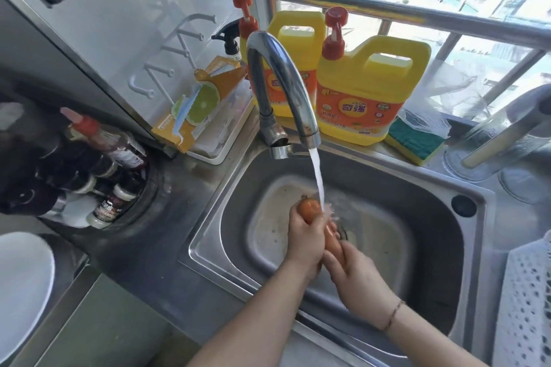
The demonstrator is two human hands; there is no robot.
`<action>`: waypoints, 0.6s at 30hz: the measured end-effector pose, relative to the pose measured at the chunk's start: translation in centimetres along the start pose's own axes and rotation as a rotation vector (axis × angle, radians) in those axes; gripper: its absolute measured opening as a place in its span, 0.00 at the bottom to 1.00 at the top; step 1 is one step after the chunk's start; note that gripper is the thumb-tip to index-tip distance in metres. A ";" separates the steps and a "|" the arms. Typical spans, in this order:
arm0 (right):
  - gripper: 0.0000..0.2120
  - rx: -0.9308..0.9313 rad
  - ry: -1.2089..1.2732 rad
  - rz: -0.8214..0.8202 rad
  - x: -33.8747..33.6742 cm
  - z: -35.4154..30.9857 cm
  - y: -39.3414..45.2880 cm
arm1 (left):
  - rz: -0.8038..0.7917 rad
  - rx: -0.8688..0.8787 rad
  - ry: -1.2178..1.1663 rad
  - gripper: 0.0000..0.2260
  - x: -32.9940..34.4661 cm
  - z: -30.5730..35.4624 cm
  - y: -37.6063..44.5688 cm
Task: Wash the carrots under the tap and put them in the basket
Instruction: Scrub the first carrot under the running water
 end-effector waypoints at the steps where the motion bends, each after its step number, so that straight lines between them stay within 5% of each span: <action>1: 0.09 -0.038 -0.044 0.042 0.2 -0.1 -0.2 | 0.091 0.018 -0.001 0.05 0.5 0.0 0.0; 4: 0.10 -0.082 -0.213 0.064 0.7 0.2 -0.8 | 0.231 -0.121 -0.009 0.17 0.8 0.5 0.2; 7: 0.09 -0.070 -0.144 -0.012 0.2 0.2 -0.6 | 0.126 -0.232 -0.021 0.26 0.1 0.6 0.8; 12: 0.11 0.313 0.472 -0.224 -1.1 0.1 0.5 | -0.270 -0.111 -0.152 0.10 -1.3 0.7 0.4; 15: 0.12 0.125 0.245 -0.105 -0.9 0.5 0.7 | -0.395 -0.086 -0.119 0.15 -1.9 1.0 0.9; 18: 0.09 -0.062 -0.001 0.068 -0.3 0.2 0.4 | -0.227 0.032 0.027 0.12 -1.0 1.1 0.6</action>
Point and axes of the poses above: each hand's wrist, its own y-axis towards the middle knuckle, its own x-axis out of the palm, z = x × y, the point moved 1 cm from there along y, towards the middle knuckle, and after that the axes turned 10 degrees about z, right-handed, at the moved point
